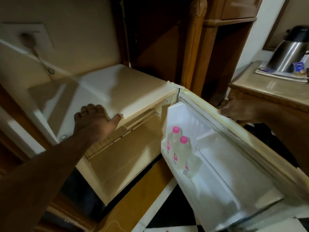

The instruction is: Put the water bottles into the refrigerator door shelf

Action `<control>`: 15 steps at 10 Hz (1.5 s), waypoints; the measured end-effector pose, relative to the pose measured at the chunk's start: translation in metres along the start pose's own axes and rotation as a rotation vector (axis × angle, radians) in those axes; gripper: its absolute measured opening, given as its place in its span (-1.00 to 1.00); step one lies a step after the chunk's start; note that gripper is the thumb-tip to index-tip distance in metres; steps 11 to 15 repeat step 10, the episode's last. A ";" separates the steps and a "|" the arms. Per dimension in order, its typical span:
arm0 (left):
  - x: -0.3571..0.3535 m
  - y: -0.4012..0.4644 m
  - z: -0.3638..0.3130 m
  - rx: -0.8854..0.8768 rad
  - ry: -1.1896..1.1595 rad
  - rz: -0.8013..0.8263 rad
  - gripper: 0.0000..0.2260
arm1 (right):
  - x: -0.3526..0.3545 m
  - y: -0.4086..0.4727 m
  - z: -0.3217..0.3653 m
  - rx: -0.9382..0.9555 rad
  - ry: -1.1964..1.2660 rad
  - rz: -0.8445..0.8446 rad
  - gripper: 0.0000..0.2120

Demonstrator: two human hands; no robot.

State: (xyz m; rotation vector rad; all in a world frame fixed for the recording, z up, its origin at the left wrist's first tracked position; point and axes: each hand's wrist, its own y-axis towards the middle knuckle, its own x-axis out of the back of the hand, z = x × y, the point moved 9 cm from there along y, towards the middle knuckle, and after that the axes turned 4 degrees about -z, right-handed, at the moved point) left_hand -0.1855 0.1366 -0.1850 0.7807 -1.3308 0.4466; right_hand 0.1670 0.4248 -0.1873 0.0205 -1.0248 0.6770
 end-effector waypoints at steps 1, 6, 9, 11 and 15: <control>0.002 -0.001 0.000 0.002 -0.001 -0.001 -0.12 | -0.018 -0.002 0.007 0.004 0.163 0.135 -0.55; -0.002 0.000 0.003 0.027 -0.014 0.065 -0.09 | -0.133 0.004 0.098 -0.141 0.645 0.351 -0.45; -0.001 -0.005 0.003 0.117 -0.049 0.312 -0.15 | -0.148 0.006 0.153 -0.182 0.751 0.102 -0.58; 0.031 -0.017 -0.003 0.040 -0.075 0.421 -0.22 | -0.116 -0.027 0.150 -0.121 0.505 -0.037 -0.55; 0.031 -0.017 -0.003 0.040 -0.075 0.421 -0.22 | -0.116 -0.027 0.150 -0.121 0.505 -0.037 -0.55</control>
